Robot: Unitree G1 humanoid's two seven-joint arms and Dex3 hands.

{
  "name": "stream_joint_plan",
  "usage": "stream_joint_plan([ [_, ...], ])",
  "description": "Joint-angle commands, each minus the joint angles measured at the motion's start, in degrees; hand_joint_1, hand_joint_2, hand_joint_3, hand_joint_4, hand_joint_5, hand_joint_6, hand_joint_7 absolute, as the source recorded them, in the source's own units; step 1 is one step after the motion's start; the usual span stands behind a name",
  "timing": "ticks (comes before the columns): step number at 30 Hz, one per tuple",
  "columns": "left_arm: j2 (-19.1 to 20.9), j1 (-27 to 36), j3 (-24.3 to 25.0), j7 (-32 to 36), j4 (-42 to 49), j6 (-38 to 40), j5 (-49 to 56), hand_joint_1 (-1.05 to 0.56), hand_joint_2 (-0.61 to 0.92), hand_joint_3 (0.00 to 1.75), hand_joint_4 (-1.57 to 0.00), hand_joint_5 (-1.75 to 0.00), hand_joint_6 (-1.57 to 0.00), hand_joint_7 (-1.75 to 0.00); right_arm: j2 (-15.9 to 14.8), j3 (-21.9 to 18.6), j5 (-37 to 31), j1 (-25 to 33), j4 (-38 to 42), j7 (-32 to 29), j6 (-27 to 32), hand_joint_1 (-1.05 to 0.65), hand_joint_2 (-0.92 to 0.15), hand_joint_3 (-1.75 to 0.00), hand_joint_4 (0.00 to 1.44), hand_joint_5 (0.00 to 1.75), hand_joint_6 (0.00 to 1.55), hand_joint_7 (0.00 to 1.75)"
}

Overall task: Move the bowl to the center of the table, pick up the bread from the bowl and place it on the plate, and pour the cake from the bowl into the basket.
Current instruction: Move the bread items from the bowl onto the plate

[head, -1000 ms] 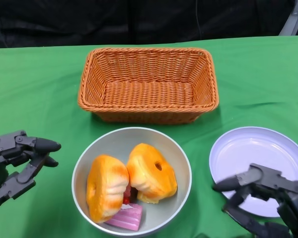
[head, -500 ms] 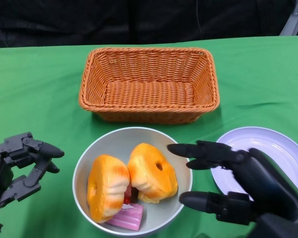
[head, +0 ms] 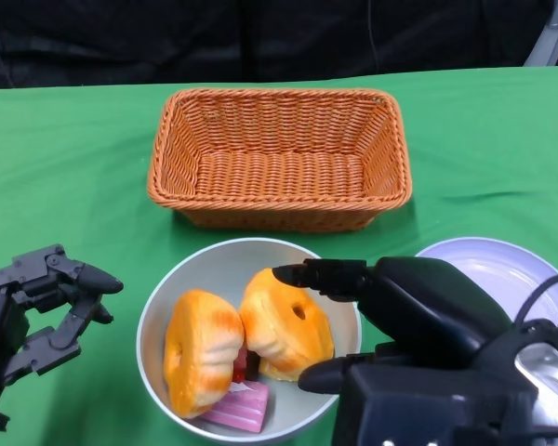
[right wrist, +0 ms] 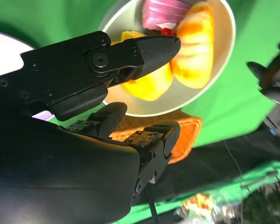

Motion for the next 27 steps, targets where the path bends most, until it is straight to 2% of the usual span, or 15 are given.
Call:
stream_joint_plan([
  [1, 0.33, -0.3, 0.13, 2.13, 0.59, -1.33, 1.06, -0.04, 0.77, 0.64, -0.76, -1.37, -0.88, -0.92, 0.36, 1.82, -1.8, -4.83, 8.55, -1.01, -1.23, -0.92, -0.92, -0.25, 0.4, 0.11, 0.36, 0.0],
  [10, -0.13, 0.47, -0.29, 4.58, -0.28, -2.82, 2.16, -0.04, 0.75, 0.7, -0.78, -1.38, -0.86, -0.97, 1.76, 6.83, -5.71, -11.81, 25.28, -5.09, -4.87, -1.01, -0.92, -0.38, 0.28, 0.03, 0.3, 0.0],
  [17, -0.35, 0.99, -0.51, 6.42, -1.65, -2.53, 2.57, -0.02, 0.68, 0.87, -0.78, -1.4, -0.85, -1.01, 3.2, 9.76, -6.95, -14.98, 33.84, -6.29, -6.71, -1.05, -0.92, -0.44, 0.21, 0.0, 0.25, 0.0],
  [24, -0.23, 1.23, -0.8, 6.29, -2.04, -2.47, 2.04, -0.05, 0.68, 0.85, -0.78, -1.41, -0.87, -0.99, 4.49, 13.49, -10.23, -16.99, 39.7, -6.73, -6.65, -1.05, -0.92, -0.46, 0.07, 0.0, 0.23, 0.01],
  [27, -0.38, 1.26, -0.86, 6.16, -2.0, -3.13, 1.86, -0.04, 0.68, 0.84, -0.78, -1.42, -0.88, -0.98, 4.61, 15.44, -12.56, -16.57, 41.97, -10.54, -7.69, -0.98, -0.92, -0.41, 0.18, 0.06, 0.33, 0.04],
])
